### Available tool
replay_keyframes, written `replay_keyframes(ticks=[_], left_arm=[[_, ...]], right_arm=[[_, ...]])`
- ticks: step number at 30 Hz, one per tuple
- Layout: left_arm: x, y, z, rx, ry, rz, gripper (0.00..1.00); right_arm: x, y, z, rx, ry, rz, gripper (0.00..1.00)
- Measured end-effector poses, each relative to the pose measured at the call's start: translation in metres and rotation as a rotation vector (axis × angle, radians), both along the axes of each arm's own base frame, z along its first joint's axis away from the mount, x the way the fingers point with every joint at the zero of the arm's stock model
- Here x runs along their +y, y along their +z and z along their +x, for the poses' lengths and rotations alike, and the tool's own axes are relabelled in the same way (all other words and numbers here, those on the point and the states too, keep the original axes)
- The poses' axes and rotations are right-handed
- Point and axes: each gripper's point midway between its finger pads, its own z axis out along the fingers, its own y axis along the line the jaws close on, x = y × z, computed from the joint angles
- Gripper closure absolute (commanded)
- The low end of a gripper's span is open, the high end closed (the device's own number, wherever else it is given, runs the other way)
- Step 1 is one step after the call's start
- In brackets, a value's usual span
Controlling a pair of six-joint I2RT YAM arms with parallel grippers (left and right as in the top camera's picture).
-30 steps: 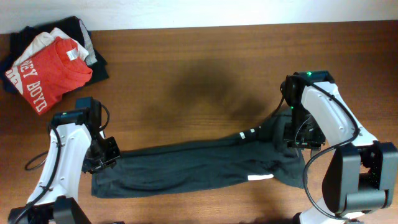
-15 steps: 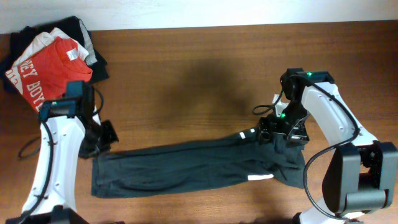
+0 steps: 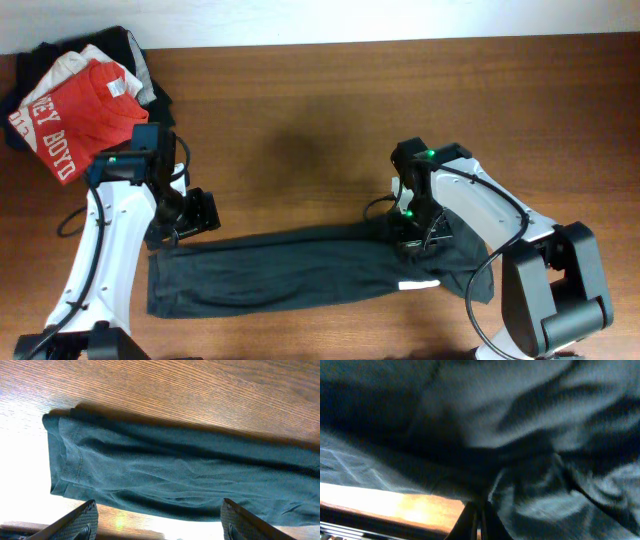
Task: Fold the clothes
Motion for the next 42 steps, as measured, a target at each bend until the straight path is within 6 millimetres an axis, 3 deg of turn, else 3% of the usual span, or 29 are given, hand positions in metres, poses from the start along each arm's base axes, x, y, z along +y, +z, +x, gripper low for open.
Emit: replay_keyframes(ticks=[6, 7, 9, 11, 14, 18, 20, 24, 27, 31, 37, 42], left_arm=[[0.0, -0.004, -0.004, 0.016, 0.0, 0.0, 0.22], [0.0, -0.004, -0.004, 0.016, 0.0, 0.0, 0.22], [0.0, -0.004, -0.004, 0.016, 0.0, 0.0, 0.22], [0.0, -0.004, -0.004, 0.014, 0.0, 0.0, 0.3], [-0.011, -0.003, 0.003, -0.018, -0.043, -0.055, 0.31], [-0.053, -0.006, 0.012, -0.077, -0.198, -0.129, 0.31], [-0.065, -0.02, 0.008, -0.062, -0.219, -0.133, 0.32], [-0.062, -0.073, -0.012, 0.103, -0.187, -0.124, 0.51], [-0.057, -0.096, -0.032, 0.233, -0.168, -0.102, 0.51], [-0.023, -0.119, -0.059, 0.372, -0.08, 0.039, 0.5], [0.032, -0.124, -0.062, 0.384, 0.202, 0.0, 0.5], [0.115, -0.107, -0.075, 0.413, 0.478, 0.144, 0.43]], right_arm=[[-0.015, 0.014, -0.041, 0.177, -0.017, -0.076, 0.96], [-0.016, 0.017, -0.048, 0.207, -0.018, -0.078, 0.89], [-0.013, 0.018, -0.05, 0.215, -0.013, -0.076, 0.53], [-0.008, 0.019, -0.053, 0.225, -0.009, -0.061, 0.0], [-0.005, 0.019, -0.053, 0.229, -0.013, -0.046, 0.01], [-0.001, 0.016, -0.046, 0.198, -0.016, -0.03, 0.01], [-0.001, 0.015, -0.045, 0.191, -0.017, -0.028, 0.01], [0.0, 0.014, -0.042, 0.179, -0.017, -0.023, 0.02], [0.001, 0.013, -0.039, 0.167, -0.017, -0.019, 0.01], [0.003, 0.01, -0.035, 0.145, -0.017, -0.011, 0.01], [0.004, 0.009, -0.032, 0.134, -0.016, -0.007, 0.01], [0.012, 0.001, -0.008, 0.033, -0.041, 0.021, 0.01]])
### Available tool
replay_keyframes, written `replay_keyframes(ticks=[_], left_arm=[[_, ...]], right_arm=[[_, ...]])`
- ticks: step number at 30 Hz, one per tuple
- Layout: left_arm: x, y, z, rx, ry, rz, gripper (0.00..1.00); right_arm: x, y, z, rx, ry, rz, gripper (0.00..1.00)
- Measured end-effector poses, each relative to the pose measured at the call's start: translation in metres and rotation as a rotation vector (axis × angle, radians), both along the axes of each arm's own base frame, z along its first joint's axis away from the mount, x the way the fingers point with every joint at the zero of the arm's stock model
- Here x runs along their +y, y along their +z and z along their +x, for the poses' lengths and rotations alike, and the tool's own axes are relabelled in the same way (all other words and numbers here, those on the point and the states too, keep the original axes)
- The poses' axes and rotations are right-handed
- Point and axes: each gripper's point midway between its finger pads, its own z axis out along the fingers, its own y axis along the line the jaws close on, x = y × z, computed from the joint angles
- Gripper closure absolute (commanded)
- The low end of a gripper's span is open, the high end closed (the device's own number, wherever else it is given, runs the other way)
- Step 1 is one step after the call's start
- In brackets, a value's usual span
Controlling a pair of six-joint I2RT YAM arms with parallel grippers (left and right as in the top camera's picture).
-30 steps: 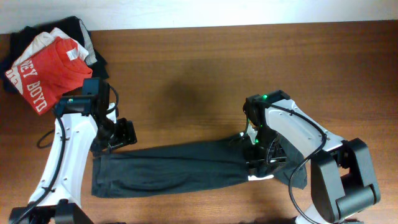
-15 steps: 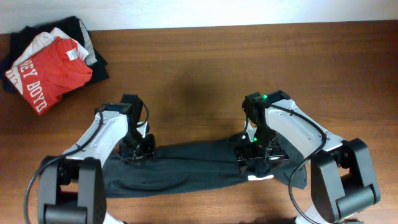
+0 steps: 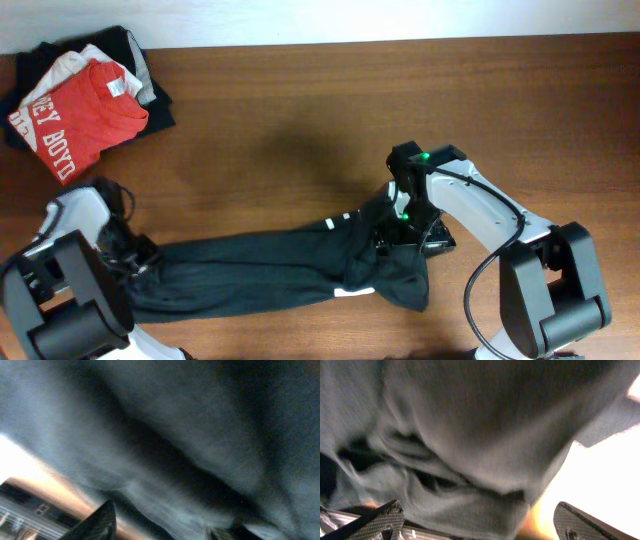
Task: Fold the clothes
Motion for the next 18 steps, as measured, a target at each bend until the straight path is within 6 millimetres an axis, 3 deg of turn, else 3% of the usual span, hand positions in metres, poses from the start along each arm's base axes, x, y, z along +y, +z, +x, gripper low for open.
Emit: replay_keyframes(ticks=[2, 4, 5, 6, 7, 8, 9, 11, 13, 15, 18], left_arm=[[0.014, 0.029, 0.009, 0.012, 0.024, 0.036, 0.39], [0.023, 0.059, 0.036, -0.071, 0.028, 0.075, 0.41], [0.023, 0.068, 0.043, -0.11, 0.024, 0.081, 0.51], [0.015, 0.078, 0.05, -0.156, 0.006, 0.07, 0.55], [0.004, 0.086, 0.055, -0.194, -0.037, 0.045, 0.69], [-0.012, 0.091, 0.062, -0.234, -0.089, 0.002, 0.87], [-0.028, 0.093, 0.069, -0.262, -0.156, -0.039, 0.98], [-0.057, 0.083, 0.08, -0.295, -0.258, -0.098, 0.99], [-0.086, 0.059, 0.077, -0.3, -0.332, -0.162, 0.99], [-0.11, 0.024, 0.063, -0.293, -0.376, -0.228, 1.0], [-0.118, -0.005, 0.039, -0.262, -0.369, -0.266, 0.99]], right_arm=[[0.002, -0.001, 0.005, -0.02, -0.022, 0.001, 0.01], [0.004, -0.003, 0.012, -0.045, -0.034, 0.009, 0.05], [0.006, -0.003, 0.015, -0.057, -0.04, 0.016, 0.49], [0.008, -0.004, 0.018, -0.067, -0.044, 0.025, 0.78], [0.01, -0.004, 0.021, -0.079, -0.045, 0.035, 0.96], [0.013, -0.004, 0.024, -0.089, -0.05, 0.048, 0.96], [0.014, -0.004, 0.025, -0.093, -0.059, 0.051, 0.96], [0.016, -0.005, 0.027, -0.099, -0.081, 0.056, 0.96], [0.017, -0.006, 0.03, -0.111, -0.088, 0.062, 0.96], [0.016, -0.019, 0.027, -0.12, -0.094, 0.066, 0.96], [0.011, -0.044, 0.018, -0.132, -0.127, 0.056, 0.96]])
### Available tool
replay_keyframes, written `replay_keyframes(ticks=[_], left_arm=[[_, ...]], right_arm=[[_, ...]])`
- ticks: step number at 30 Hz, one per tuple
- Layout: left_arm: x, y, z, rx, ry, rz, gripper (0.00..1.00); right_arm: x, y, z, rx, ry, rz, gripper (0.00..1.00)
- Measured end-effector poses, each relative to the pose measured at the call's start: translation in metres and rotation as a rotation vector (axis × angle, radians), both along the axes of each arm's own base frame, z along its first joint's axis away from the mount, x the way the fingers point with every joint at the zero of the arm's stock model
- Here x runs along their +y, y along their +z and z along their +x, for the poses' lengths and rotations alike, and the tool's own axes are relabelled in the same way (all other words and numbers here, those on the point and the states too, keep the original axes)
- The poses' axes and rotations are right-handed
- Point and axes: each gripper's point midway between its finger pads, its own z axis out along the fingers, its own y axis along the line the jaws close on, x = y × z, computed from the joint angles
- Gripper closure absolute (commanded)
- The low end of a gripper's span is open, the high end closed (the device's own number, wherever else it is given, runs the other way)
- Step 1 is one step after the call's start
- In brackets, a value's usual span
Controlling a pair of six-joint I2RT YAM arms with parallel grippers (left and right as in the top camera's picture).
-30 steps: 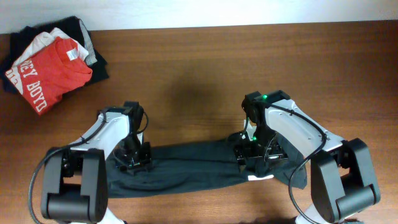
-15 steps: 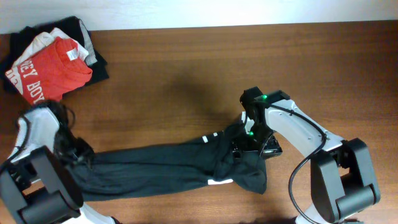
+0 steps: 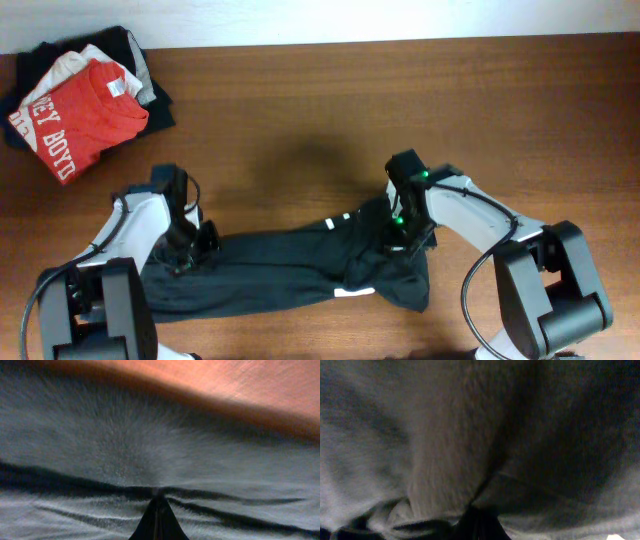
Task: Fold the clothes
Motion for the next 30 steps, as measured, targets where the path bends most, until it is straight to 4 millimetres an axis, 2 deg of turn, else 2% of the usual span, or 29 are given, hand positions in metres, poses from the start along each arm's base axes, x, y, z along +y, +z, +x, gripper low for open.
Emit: replay_keyframes(ticks=[1, 3, 6, 10, 13, 14, 15, 18, 20, 21, 22, 23, 26, 27, 30], left_arm=[[0.002, -0.008, -0.009, 0.018, 0.015, -0.006, 1.0], [0.007, -0.01, -0.012, 0.023, 0.051, -0.017, 0.99], [0.029, -0.01, -0.014, 0.023, 0.16, -0.023, 0.99], [0.063, -0.01, -0.019, 0.014, 0.331, -0.035, 0.99], [0.075, -0.01, -0.023, 0.017, 0.377, -0.026, 0.99], [0.078, -0.008, -0.024, 0.027, 0.377, -0.013, 0.99], [0.08, -0.002, -0.026, 0.046, 0.375, -0.003, 0.99], [0.09, 0.031, -0.013, 0.045, 0.369, 0.019, 0.99], [0.095, 0.06, 0.001, -0.016, 0.36, 0.042, 0.91], [0.097, 0.08, 0.008, -0.073, 0.352, 0.06, 0.49], [0.096, 0.1, 0.013, -0.142, 0.339, 0.077, 0.04], [0.095, 0.121, 0.016, -0.222, 0.327, 0.097, 0.02], [0.093, 0.147, 0.014, -0.328, 0.327, 0.125, 0.01], [0.093, 0.151, 0.013, -0.341, 0.327, 0.128, 0.01], [0.092, 0.151, 0.012, -0.34, 0.327, 0.128, 0.01]], right_arm=[[-0.001, 0.0, 0.0, -0.001, -0.027, -0.003, 0.96], [-0.008, -0.001, 0.0, 0.008, -0.077, -0.003, 0.96], [-0.027, -0.001, 0.006, 0.028, -0.173, 0.013, 0.96], [-0.061, 0.0, 0.014, 0.039, -0.291, 0.037, 0.96], [-0.101, -0.004, 0.016, 0.031, -0.361, -0.039, 0.96], [-0.116, -0.004, 0.01, 0.05, -0.385, -0.085, 0.96], [-0.124, -0.001, 0.006, 0.07, -0.392, -0.11, 0.96], [-0.137, 0.019, 0.018, 0.068, -0.392, -0.144, 0.96], [-0.138, 0.04, 0.027, 0.063, -0.388, -0.146, 0.96], [-0.137, 0.052, 0.031, 0.063, -0.378, -0.132, 0.96], [-0.126, 0.065, 0.038, 0.041, -0.343, -0.067, 0.96], [-0.118, 0.07, 0.039, 0.032, -0.318, -0.028, 0.96], [-0.075, 0.082, 0.035, 0.009, -0.16, 0.091, 0.96], [-0.051, 0.083, 0.037, -0.021, -0.077, 0.125, 0.96], [-0.008, 0.071, 0.029, -0.045, 0.036, 0.157, 0.96]])
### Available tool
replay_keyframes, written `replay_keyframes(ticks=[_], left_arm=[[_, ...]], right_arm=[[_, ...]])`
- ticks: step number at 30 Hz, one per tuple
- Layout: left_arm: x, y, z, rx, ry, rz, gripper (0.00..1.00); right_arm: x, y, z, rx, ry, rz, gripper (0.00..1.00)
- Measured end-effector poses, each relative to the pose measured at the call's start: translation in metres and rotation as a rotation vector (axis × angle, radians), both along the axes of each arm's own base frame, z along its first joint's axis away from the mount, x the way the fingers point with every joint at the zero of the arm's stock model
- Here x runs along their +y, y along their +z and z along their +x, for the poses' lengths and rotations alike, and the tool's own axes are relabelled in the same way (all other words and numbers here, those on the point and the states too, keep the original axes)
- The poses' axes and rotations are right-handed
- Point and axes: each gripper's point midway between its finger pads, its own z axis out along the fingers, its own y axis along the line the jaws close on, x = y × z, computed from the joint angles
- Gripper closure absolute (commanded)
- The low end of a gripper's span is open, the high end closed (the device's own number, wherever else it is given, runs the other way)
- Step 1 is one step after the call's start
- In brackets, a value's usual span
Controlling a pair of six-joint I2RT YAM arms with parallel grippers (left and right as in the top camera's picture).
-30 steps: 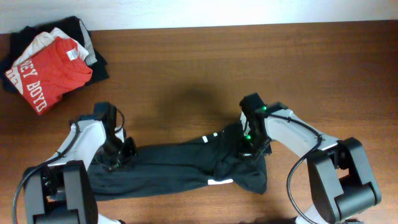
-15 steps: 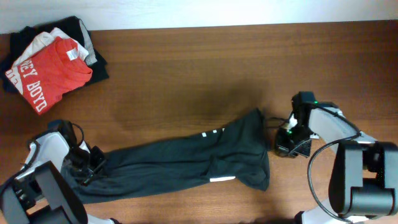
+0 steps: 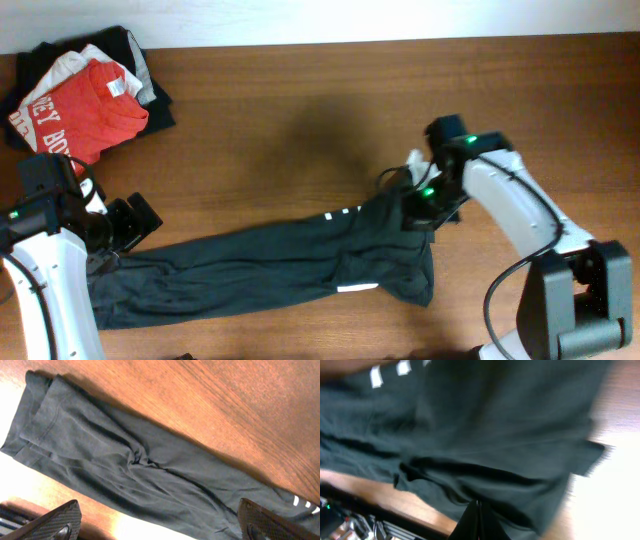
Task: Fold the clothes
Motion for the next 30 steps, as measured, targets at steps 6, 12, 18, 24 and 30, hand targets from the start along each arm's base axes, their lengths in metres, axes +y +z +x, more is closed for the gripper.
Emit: replay_keyframes(ticks=[6, 12, 18, 24, 30], left_arm=[[-0.003, -0.001, -0.006, 0.024, 0.0, -0.01, 0.01], [-0.005, -0.002, -0.011, 0.045, 0.0, -0.02, 0.01], [-0.006, -0.002, -0.013, 0.052, -0.008, -0.022, 0.01], [-0.013, -0.052, -0.023, 0.105, -0.028, -0.059, 0.01], [-0.007, -0.103, -0.009, 0.149, -0.034, -0.109, 0.01]], right_arm=[[0.028, -0.049, -0.02, -0.02, 0.01, 0.016, 0.96], [-0.022, -0.072, -0.011, 0.03, -0.217, -0.057, 0.96], [-0.116, -0.069, 0.021, 0.069, -0.549, -0.018, 0.96], [-0.222, 0.027, 0.044, 0.08, -0.754, -0.137, 0.08], [-0.2, 0.091, 0.04, 0.033, -0.597, -0.016, 0.07]])
